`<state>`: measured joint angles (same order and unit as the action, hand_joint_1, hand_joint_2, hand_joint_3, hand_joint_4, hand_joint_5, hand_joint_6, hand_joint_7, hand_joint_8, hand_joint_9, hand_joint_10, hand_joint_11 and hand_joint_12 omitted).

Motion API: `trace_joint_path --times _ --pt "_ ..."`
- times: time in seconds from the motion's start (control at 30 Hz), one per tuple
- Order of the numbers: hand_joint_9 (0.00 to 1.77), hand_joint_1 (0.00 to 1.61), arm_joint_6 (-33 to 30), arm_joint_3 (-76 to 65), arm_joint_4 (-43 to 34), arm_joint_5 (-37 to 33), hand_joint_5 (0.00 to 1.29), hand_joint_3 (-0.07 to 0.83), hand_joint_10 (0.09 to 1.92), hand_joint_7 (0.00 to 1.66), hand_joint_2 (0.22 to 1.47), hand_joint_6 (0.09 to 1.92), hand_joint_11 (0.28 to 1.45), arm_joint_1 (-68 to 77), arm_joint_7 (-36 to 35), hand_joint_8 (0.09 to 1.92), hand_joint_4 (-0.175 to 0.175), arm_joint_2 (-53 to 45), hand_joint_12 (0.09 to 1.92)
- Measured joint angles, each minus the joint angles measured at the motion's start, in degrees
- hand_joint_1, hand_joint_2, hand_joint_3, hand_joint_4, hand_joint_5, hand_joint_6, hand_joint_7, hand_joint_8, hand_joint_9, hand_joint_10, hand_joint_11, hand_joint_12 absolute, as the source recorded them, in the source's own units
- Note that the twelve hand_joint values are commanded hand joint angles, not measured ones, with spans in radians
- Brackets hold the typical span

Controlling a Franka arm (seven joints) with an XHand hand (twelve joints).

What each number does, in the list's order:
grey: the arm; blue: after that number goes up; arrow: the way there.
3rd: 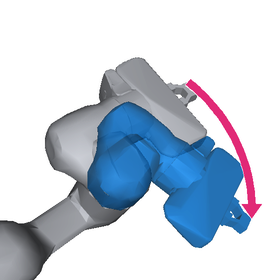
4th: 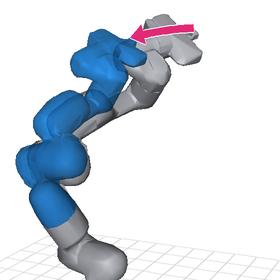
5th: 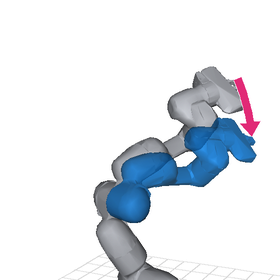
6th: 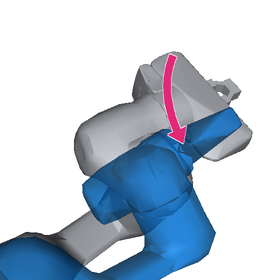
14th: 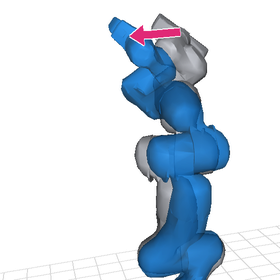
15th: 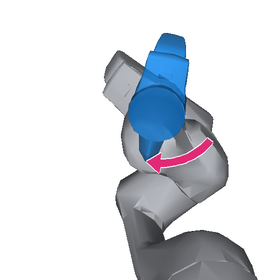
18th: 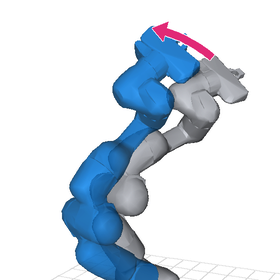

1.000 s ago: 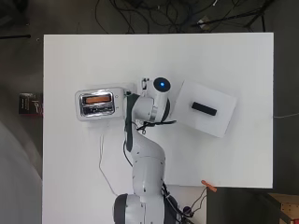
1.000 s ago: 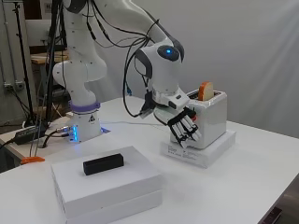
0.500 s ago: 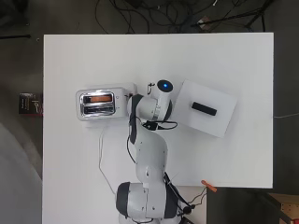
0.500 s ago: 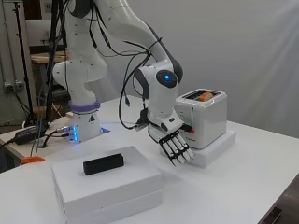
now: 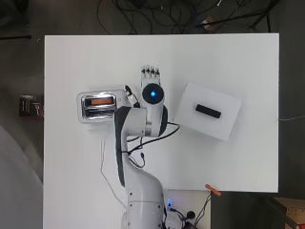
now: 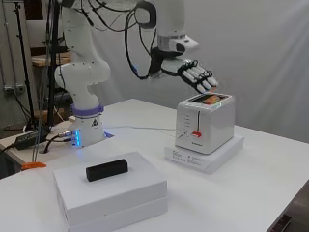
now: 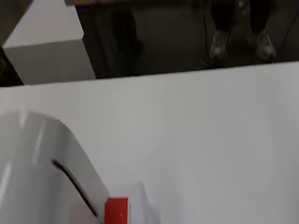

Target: Teleoperate dual arm-hand system to toast a bread

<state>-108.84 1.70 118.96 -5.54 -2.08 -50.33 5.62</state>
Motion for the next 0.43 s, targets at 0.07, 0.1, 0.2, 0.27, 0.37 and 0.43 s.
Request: trace_joint_path --times 0.07,0.1,0.2,0.27,0.37,0.43 --pt "0.28 0.00 1.3 0.2 -1.3 -0.6 0.34 0.006 0.09 0.24 1.13 0.09 0.38 0.3 -2.6 0.09 -0.015 4.5 0.09" --pt "0.28 0.00 1.7 0.4 -1.3 -1.1 0.33 0.005 0.09 0.24 1.13 0.09 0.38 0.5 -3.9 0.09 -0.026 6.9 0.09" --pt "0.27 0.03 3.1 1.4 0.5 -0.5 0.30 0.005 0.09 0.23 1.14 0.09 0.37 0.9 -5.6 0.09 -0.054 13.4 0.09" --pt "0.27 0.05 4.0 1.7 2.1 1.0 0.27 0.005 0.09 0.22 1.14 0.09 0.37 1.0 -4.6 0.09 -0.064 15.1 0.09" --pt "0.26 0.07 4.4 1.9 3.1 1.4 0.23 0.004 0.09 0.22 1.15 0.09 0.36 1.1 -3.9 0.09 -0.073 15.9 0.09" --pt "0.26 0.08 4.9 2.1 3.8 1.7 0.22 0.004 0.09 0.22 1.15 0.09 0.36 1.2 -3.6 0.09 -0.071 17.1 0.09"
